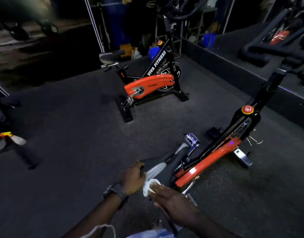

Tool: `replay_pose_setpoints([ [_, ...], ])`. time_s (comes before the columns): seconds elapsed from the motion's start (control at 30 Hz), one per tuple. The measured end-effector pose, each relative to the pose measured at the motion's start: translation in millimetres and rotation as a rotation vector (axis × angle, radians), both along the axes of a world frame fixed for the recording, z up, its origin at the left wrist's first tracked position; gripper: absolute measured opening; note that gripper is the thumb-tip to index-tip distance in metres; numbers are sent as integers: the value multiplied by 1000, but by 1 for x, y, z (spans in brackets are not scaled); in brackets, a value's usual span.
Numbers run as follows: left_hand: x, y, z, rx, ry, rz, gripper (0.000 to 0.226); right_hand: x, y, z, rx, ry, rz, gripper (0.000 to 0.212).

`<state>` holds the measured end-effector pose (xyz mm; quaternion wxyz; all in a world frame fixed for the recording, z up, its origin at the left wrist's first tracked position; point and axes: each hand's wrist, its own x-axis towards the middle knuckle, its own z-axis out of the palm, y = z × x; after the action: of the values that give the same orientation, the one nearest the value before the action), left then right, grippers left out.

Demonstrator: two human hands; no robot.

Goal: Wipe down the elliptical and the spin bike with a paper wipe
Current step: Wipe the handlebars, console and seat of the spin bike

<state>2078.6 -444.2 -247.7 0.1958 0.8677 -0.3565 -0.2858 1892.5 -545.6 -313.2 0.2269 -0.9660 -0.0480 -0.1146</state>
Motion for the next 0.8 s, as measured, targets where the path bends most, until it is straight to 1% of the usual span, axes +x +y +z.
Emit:
replay_pose_setpoints([
  [0.03, 0, -1, 0, 4, -20, -20, 44, -6, -7, -2, 17, 8, -40, 44],
  [0.1, -3, -3, -1, 21, -42, -65, 41, -6, -18, -2, 103, 45, -240, 49],
  [0.13, -5, -5, 0, 12, -56, -85, 41, -2, -20, -1, 145, 32, -316, 47],
  [0.17, -6, -7, 1, 0, -70, -101, 40, 2, -16, -1, 160, 4, -361, 41],
  [0.23, -9, -13, 2, -45, -97, -144, 36, 8, 3, 11, 130, -13, -391, 29],
  [0.33, -5, -17, -4, -66, -159, -214, 37, -2, 33, 23, 94, 70, -292, 24],
  [0.37, -3, -17, -5, -64, -177, -240, 37, -2, 35, 24, 78, 107, -286, 23],
  [0.4, 3, -16, -7, -66, -189, -265, 37, 3, 31, 28, 64, 99, -319, 20],
  [0.43, 8, -14, -6, -61, -196, -296, 38, 12, 24, 28, 82, 61, -393, 19],
  [0.47, 14, -12, -6, -63, -209, -338, 39, 22, 18, 29, 137, 19, -509, 20],
  [0.53, 27, -9, -8, -62, -214, -428, 43, 40, 2, 28, 229, -1, -772, 23],
  [0.6, 42, -2, -13, -71, -195, -531, 47, 56, 1, 21, 176, 24, -894, 26],
  [0.7, 66, 6, -17, -121, -79, -629, 53, 73, 29, 17, 79, 29, -852, 25],
  [0.77, 87, 9, -15, -186, 32, -621, 53, 89, 44, 24, 77, 124, -818, 22],
  [0.8, 100, 10, -13, -216, 81, -592, 52, 102, 45, 32, 116, 174, -844, 15],
])
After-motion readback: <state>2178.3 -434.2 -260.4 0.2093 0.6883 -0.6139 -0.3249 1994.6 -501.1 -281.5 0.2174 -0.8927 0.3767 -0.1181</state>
